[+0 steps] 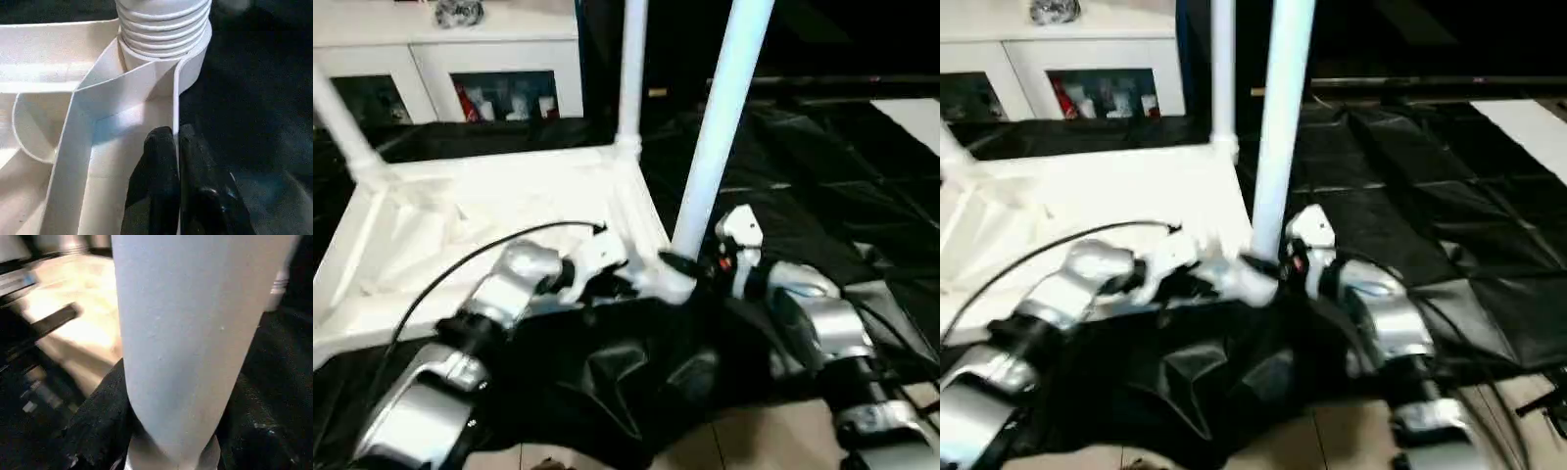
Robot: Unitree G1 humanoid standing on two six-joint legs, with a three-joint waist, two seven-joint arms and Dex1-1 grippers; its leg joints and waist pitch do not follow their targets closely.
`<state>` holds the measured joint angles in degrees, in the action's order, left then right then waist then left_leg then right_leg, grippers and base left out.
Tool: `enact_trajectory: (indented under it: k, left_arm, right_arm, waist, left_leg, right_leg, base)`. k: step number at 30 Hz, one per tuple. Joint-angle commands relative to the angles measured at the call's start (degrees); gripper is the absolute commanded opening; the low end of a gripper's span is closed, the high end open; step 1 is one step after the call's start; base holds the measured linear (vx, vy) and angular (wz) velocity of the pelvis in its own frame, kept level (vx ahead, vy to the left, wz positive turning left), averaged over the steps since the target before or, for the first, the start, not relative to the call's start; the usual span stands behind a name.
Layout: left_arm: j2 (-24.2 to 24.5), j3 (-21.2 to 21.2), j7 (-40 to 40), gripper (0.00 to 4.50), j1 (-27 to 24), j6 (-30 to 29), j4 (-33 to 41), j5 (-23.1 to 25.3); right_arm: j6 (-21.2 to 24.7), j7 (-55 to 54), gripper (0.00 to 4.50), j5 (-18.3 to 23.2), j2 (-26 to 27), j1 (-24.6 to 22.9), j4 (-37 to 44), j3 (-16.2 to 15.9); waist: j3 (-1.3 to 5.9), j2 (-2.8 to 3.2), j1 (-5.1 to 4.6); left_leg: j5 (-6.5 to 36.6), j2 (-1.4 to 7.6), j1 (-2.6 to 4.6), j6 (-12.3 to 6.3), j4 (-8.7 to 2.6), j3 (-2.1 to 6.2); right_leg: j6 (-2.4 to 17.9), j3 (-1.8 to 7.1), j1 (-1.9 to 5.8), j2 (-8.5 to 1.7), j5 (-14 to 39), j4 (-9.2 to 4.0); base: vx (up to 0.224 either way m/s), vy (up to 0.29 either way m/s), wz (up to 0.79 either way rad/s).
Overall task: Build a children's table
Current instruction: Insert table leg to table base
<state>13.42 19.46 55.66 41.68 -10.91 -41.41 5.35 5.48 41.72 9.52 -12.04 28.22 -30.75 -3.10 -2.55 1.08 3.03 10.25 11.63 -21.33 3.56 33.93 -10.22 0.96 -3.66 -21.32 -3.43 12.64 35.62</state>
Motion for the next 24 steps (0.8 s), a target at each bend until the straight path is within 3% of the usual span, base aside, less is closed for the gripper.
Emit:
enact_trajectory:
  k: [1,2,3,4,5,6,9,11,13,16,17,18,24]
  left_arm:
    - [-3.38,-4.65,-10.01,0.0,7.03,-2.97,-1.49,-0.65]
    - [-4.44,-5.07,-12.06,0.0,8.03,-4.25,-2.74,-0.68]
    - [-5.78,-5.36,-14.84,0.0,9.34,-5.4,-4.53,-0.41]
    - [-6.53,-5.5,-16.48,0.0,10.01,-6.07,-5.42,-0.11]
    - [-8.37,-6.14,-20.36,0.0,11.38,-6.96,-7.84,0.01]
    - [-8.88,-6.13,-21.25,0.0,11.73,-7.07,-8.51,0.14]
    - [-9.57,-6.02,-22.51,0.0,12.18,-6.98,-9.6,0.38]
    - [-10.02,-5.82,-23.25,0.0,12.44,-6.73,-10.6,0.84]
    - [-10.21,-5.89,-23.37,0.0,12.65,-6.71,-11.12,0.86]
    - [-10.7,-6.25,-23.93,0.0,13.33,-6.55,-12.6,0.89]
    - [-10.74,-6.27,-23.86,0.0,13.38,-6.47,-12.76,0.86]
    - [-10.79,-6.32,-23.79,0.0,13.45,-6.42,-12.86,0.75]
    - [-9.97,-4.81,-20.14,0.0,12.46,-4.41,-11.25,0.94]
  right_arm:
    - [2.44,-7.18,1.88,-3.03,3.28,-0.73,-9.16,-1.44]
    - [2.17,-9.4,1.88,-3.39,4.14,0.09,-10.67,-1.23]
    - [2.12,-13.01,1.88,-3.14,5.64,1.89,-13.23,-0.26]
    - [2.12,-15.27,1.88,-2.91,6.6,3.06,-14.83,0.48]
    - [1.77,-20.27,1.88,-2.41,8.67,6.02,-18.18,2.07]
    - [1.94,-21.74,1.88,-2.01,9.39,7.06,-19.17,2.74]
    - [2.16,-23.74,1.88,-2.23,10.39,8.49,-20.29,3.15]
    - [2.24,-25.0,1.88,-2.9,11.46,9.77,-21.28,3.3]
    - [2.31,-25.2,1.88,-3.11,11.99,10.44,-22.05,3.43]
    - [1.36,-25.5,1.88,-3.75,12.9,11.89,-24.51,3.63]
    - [1.27,-25.27,1.88,-3.93,13.05,12.1,-24.89,3.46]
    - [1.17,-24.78,1.88,-4.17,13.21,12.44,-25.51,3.05]
    - [3.2,-22.43,1.88,-5.99,12.19,13.68,-26.36,1.36]
  waist:
    - [2.98,0.34,-0.4]
    - [3.07,0.3,-0.39]
    - [3.12,0.82,-0.45]
    - [3.15,0.31,-0.73]
    - [3.25,0.97,-0.52]
    - [3.44,0.58,-0.8]
    - [3.74,0.92,-0.75]
    - [3.91,0.7,-0.82]
    - [3.77,0.58,-0.91]
    - [3.32,0.66,-1.06]
    - [3.32,0.66,-1.06]
    - [3.19,0.41,-1.09]
    - [3.3,0.5,-1.21]
  left_leg:
    - [13.57,1.9,1.14,0.86,-4.35,0.78]
    - [13.18,1.8,1.11,0.99,-4.31,0.81]
    - [13.02,1.77,1.17,1.32,-4.3,0.86]
    - [12.88,1.66,0.94,1.29,-4.28,0.91]
    - [12.26,1.58,0.88,1.17,-4.15,0.99]
    - [10.46,1.48,0.69,0.34,-3.99,0.93]
    - [6.7,1.48,0.45,-1.85,-3.71,0.9]
    - [4.27,1.49,0.37,-3.94,-3.57,0.86]
    - [5.57,1.53,0.55,-4.45,-3.63,0.76]
    - [9.64,1.68,0.75,-3.07,-3.97,0.73]
    - [9.64,1.68,0.75,-3.07,-3.97,0.73]
    - [10.64,1.73,0.78,-2.55,-4.1,0.73]
    - [9.16,1.71,0.59,-2.9,-4.07,0.8]
  right_leg:
    - [12.69,3.04,1.52,-4.87,11.13,-5.13]
    - [12.79,2.98,1.57,-4.82,10.57,-5.11]
    - [12.96,2.98,1.49,-4.78,9.9,-4.94]
    - [13.23,2.91,1.82,-4.79,9.11,-4.96]
    - [13.38,2.91,1.91,-4.9,8.1,-4.87]
    - [14.16,2.85,2.21,-4.72,4.33,-4.61]
    - [15.05,2.72,2.56,-4.68,-2.65,-4.06]
    - [16.03,2.64,2.75,-4.69,-8.13,-3.68]
    - [16.35,2.59,2.65,-4.74,-6.67,-3.91]
    - [15.88,2.63,2.49,-4.84,1.42,-4.71]
    - [15.88,2.63,2.49,-4.84,1.42,-4.71]
    - [15.45,2.67,2.45,-4.86,3.79,-4.92]
    - [15.59,2.69,2.49,-4.87,1.78,-4.67]
  base:
    - [0.0,0.0,0.0]
    - [0.0,0.0,0.0]
    - [0.0,0.0,0.0]
    - [0.0,0.0,0.0]
    - [0.0,0.0,0.0]
    - [0.0,0.0,0.0]
    - [0.0,0.0,0.0]
    - [0.0,0.0,0.0]
    - [0.0,0.0,0.0]
    - [0.0,0.0,0.0]
    - [0.0,0.0,0.0]
    - [0.0,0.0,0.0]
    - [0.0,0.0,0.0]
